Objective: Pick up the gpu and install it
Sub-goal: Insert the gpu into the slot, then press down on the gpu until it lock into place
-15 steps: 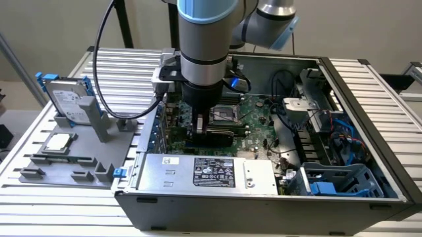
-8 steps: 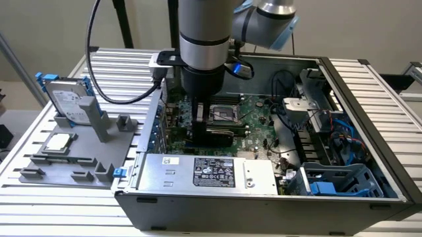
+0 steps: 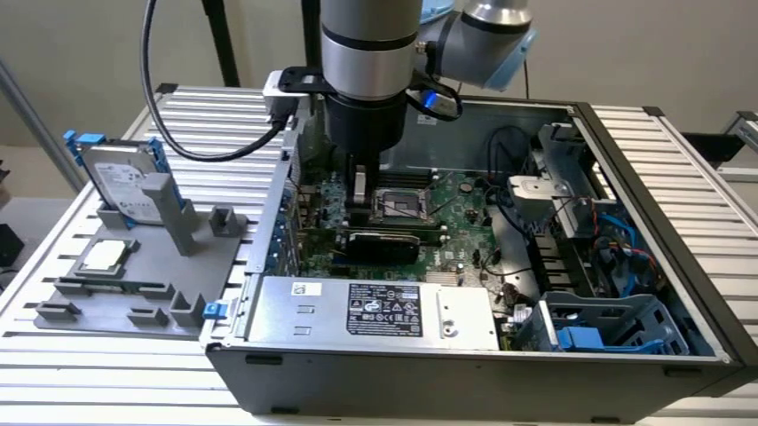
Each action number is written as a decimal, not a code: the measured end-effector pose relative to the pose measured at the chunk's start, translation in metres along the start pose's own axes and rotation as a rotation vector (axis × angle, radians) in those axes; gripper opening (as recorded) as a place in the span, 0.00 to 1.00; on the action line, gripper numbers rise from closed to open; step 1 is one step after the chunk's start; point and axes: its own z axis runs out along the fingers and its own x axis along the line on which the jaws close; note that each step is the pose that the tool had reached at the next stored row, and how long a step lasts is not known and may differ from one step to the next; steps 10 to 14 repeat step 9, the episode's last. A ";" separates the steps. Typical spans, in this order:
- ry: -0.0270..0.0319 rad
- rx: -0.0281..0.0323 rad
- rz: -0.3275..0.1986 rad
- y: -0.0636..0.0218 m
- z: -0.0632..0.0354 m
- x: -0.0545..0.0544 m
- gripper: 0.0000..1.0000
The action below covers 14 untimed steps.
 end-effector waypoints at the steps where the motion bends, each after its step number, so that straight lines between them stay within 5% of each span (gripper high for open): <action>1: 0.0000 0.0000 0.000 0.0000 0.0000 0.000 0.00; 14: 0.0001 -0.0001 0.000 0.0000 -0.0001 0.000 0.00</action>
